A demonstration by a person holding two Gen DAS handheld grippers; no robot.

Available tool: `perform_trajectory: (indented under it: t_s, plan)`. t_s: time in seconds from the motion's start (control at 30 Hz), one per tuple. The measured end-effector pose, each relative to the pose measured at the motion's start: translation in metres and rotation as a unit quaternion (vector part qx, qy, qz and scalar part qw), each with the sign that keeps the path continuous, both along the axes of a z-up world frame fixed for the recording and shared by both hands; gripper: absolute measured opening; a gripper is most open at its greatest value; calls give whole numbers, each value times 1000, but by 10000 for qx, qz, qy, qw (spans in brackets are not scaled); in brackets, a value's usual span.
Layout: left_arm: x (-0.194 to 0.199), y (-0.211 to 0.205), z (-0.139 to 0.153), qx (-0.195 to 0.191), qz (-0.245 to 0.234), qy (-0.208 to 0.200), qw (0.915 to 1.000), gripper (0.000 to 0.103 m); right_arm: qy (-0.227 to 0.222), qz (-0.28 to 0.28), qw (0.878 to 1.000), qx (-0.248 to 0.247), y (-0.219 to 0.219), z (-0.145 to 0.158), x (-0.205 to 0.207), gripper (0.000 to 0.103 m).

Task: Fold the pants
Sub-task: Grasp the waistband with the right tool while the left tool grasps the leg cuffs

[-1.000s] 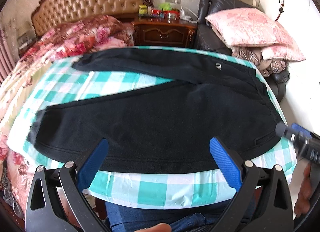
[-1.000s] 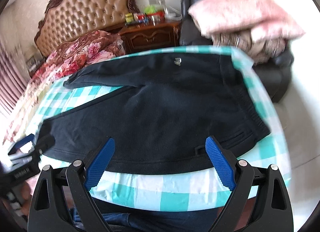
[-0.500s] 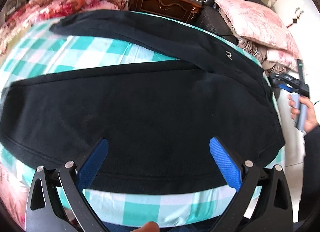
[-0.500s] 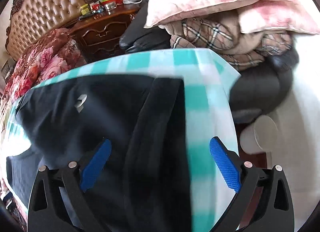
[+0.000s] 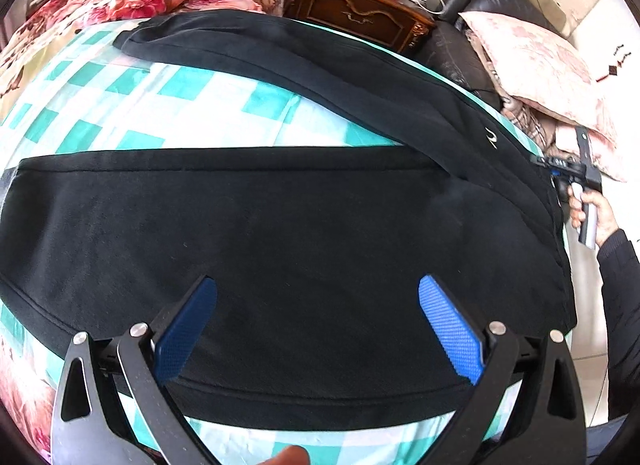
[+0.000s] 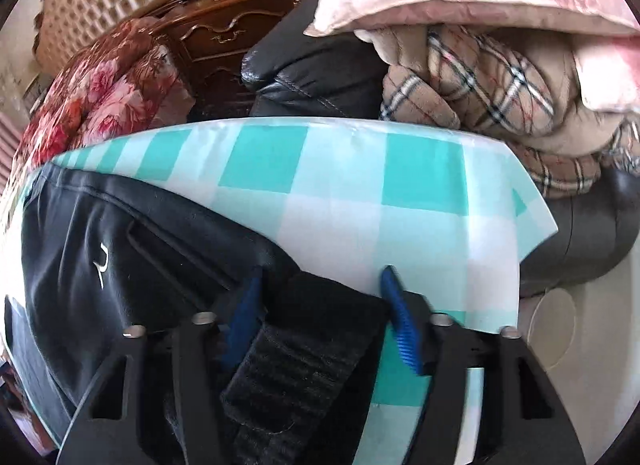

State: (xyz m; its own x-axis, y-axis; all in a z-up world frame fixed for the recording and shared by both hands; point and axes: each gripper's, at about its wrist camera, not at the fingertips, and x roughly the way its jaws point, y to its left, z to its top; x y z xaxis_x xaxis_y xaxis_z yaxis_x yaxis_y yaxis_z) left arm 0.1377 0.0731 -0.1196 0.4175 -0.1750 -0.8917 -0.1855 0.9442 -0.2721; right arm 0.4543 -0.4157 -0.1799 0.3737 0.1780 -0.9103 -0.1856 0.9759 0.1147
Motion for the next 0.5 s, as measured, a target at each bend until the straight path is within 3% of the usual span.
perform_trajectory:
  t_s: [0.13, 0.33, 0.5]
  plan:
    - [8, 13, 5, -105, 50, -114, 9999, 101, -284, 112, 9995, 86, 2, 25, -14, 38]
    - [28, 46, 22, -257, 273, -440, 9983, 100, -1269, 635, 9892, 354, 32, 118, -78, 36]
    - [61, 94, 42, -576, 526, -805, 9937, 92, -2107, 1693, 9578, 979, 71, 189, -193, 34]
